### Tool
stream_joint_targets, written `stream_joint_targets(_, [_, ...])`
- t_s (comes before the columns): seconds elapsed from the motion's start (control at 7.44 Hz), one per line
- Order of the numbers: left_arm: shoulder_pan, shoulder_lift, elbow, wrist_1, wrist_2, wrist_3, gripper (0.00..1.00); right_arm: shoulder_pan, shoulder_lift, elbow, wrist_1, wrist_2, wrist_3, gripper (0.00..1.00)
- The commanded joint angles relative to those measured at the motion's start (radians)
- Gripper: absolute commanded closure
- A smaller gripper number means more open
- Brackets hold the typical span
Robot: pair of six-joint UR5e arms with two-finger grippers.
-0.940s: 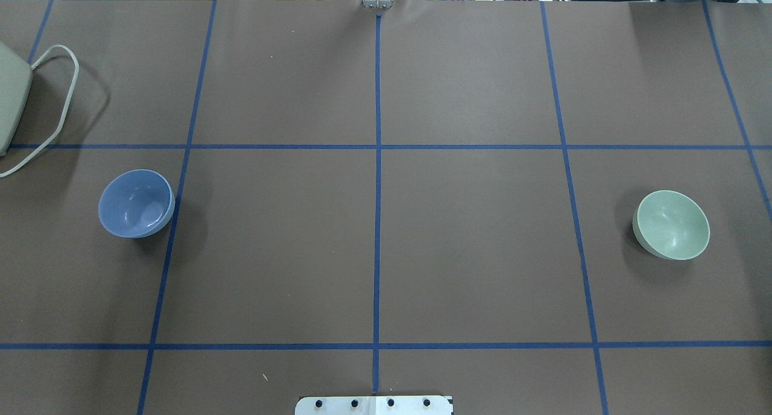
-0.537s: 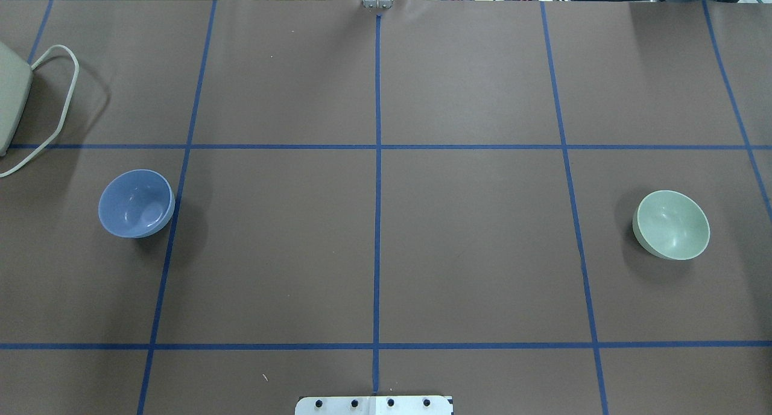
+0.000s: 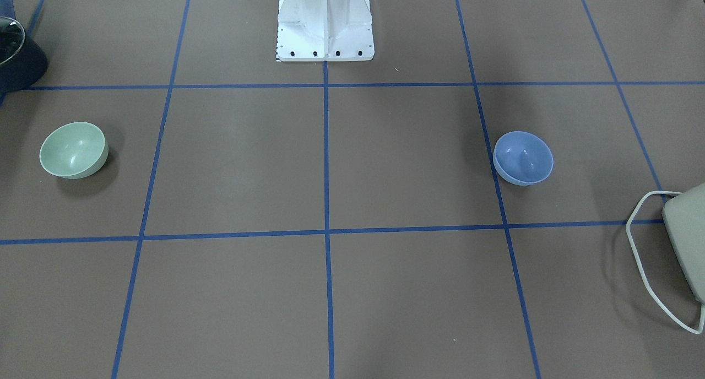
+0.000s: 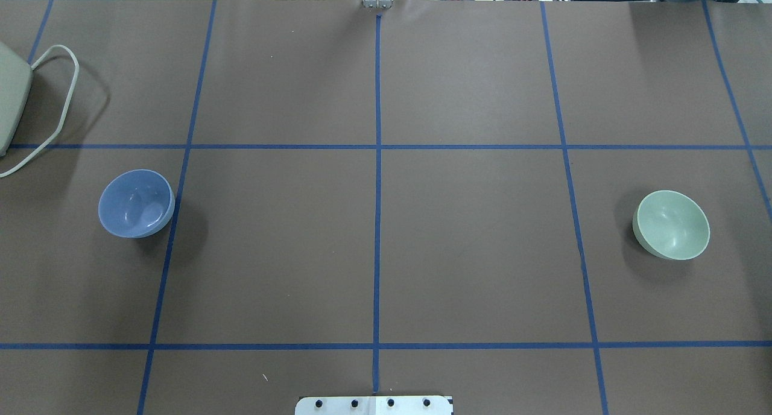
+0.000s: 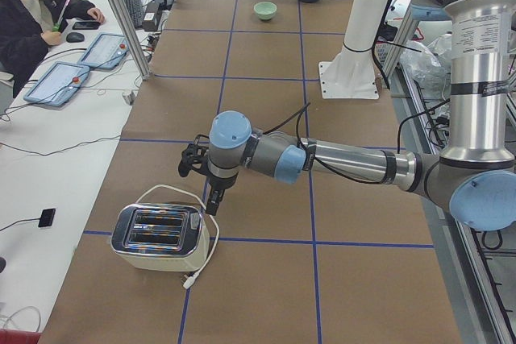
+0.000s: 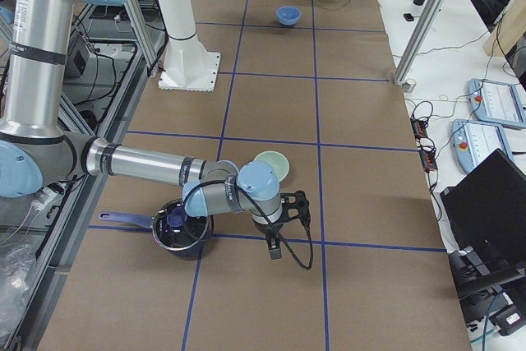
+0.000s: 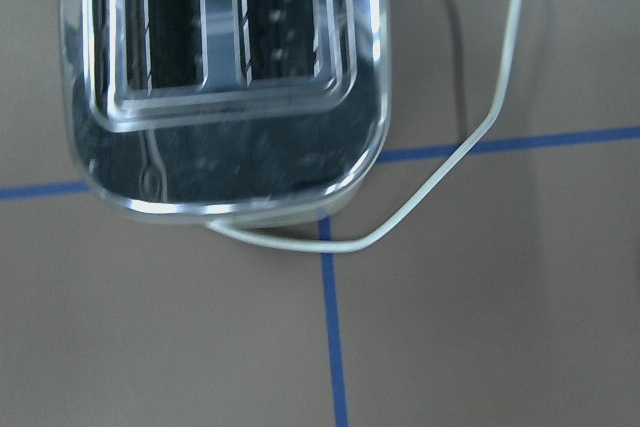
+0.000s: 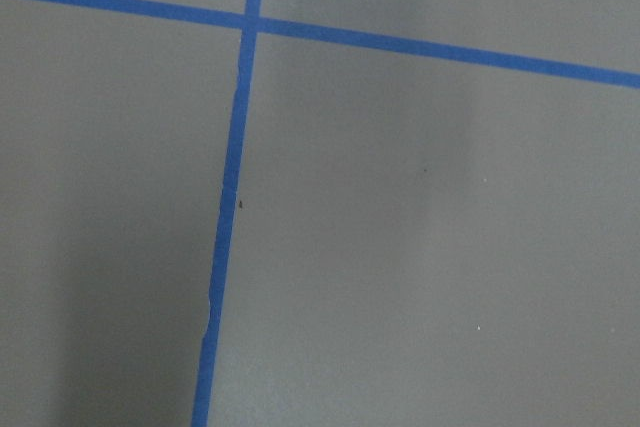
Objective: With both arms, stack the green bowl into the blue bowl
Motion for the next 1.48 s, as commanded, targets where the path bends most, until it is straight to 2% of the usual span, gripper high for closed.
stream_joint_targets(0.0, [0.047, -0.028, -0.004, -0.157, -0.005, -0.001, 0.02, -0.011, 0.029, 0.004, 0.082, 0.008, 0.025, 0.0])
stream_joint_targets(0.13, [0.069, -0.026, 0.0, -0.216, -0.012, -0.045, 0.01, -0.057, 0.049, 0.024, 0.082, 0.004, 0.101, 0.0])
stream_joint_targets(0.27, [0.124, -0.011, 0.004, -0.352, -0.016, -0.087, 0.01, -0.116, 0.075, 0.05, 0.084, -0.005, 0.237, 0.0])
stream_joint_targets(0.4, [0.226, -0.005, 0.008, -0.407, -0.008, -0.216, 0.01, -0.169, 0.085, 0.07, 0.084, -0.031, 0.293, 0.0])
stream_joint_targets(0.54, [0.341, -0.049, 0.011, -0.409, 0.009, -0.335, 0.01, -0.218, 0.085, 0.086, 0.084, -0.057, 0.345, 0.0])
stream_joint_targets(0.67, [0.41, -0.051, 0.008, -0.409, 0.103, -0.471, 0.01, -0.258, 0.094, 0.089, 0.102, -0.102, 0.386, 0.0])
stream_joint_targets(0.81, [0.528, -0.043, 0.01, -0.413, 0.238, -0.601, 0.01, -0.281, 0.094, 0.087, 0.112, -0.117, 0.413, 0.0])
stream_joint_targets(0.94, [0.608, -0.043, 0.031, -0.406, 0.356, -0.657, 0.01, -0.286, 0.094, 0.087, 0.113, -0.119, 0.414, 0.0])
stream_joint_targets(1.21, [0.65, -0.051, 0.076, -0.41, 0.383, -0.673, 0.02, -0.287, 0.094, 0.087, 0.113, -0.124, 0.414, 0.0])
stream_joint_targets(1.34, [0.678, -0.051, 0.079, -0.413, 0.388, -0.67, 0.14, -0.289, 0.094, 0.087, 0.113, -0.125, 0.414, 0.0])
